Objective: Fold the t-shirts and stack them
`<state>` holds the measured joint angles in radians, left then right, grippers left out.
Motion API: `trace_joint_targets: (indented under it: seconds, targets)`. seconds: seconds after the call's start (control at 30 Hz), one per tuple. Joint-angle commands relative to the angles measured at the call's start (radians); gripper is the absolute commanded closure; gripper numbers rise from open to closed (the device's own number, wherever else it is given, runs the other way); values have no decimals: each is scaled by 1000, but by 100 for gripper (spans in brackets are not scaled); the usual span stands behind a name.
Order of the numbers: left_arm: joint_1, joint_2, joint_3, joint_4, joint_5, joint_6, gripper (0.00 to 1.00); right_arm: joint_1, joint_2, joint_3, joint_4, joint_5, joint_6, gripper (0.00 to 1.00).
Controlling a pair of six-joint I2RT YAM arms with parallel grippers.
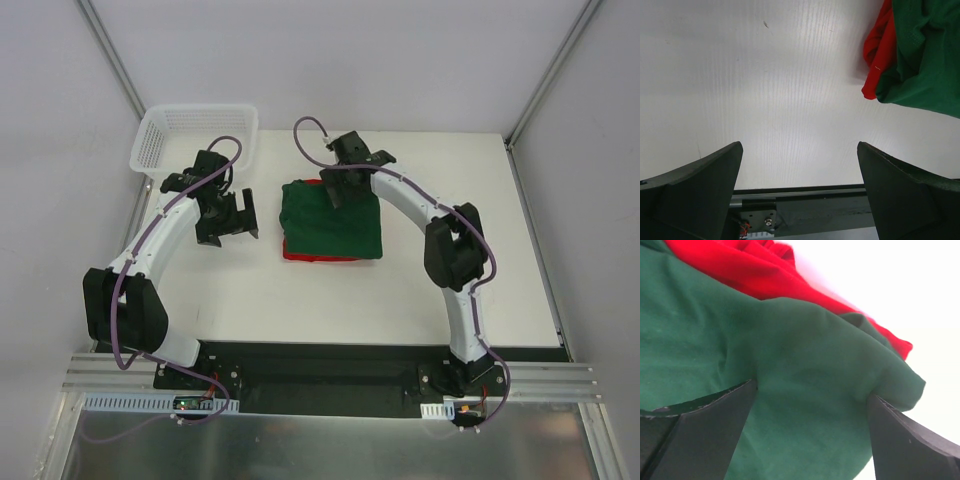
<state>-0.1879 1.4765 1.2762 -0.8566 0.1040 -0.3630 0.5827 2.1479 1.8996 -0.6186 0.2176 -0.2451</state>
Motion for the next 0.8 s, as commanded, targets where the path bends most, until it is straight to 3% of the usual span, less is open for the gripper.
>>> trace_joint_targets:
  seconds: [0.0,0.13,0.4,0.5,0.77]
  targets:
    - [8,-41,-9,-4,10,18,1,17,6,16,-23,22,30,4]
    - [8,-42,-9,-2,10,15,1,42,-57,7,2,39,17,4]
    - [8,-45,-9,-4,16,10,1,117,-26,232,-96,13,4,4]
    - [8,-48,-12,-4,14,13,1,134,-3,234,-99,-41,42,4]
    - [8,-62,-26,-2,13,19,1,149,-14,105,-82,18,58,4]
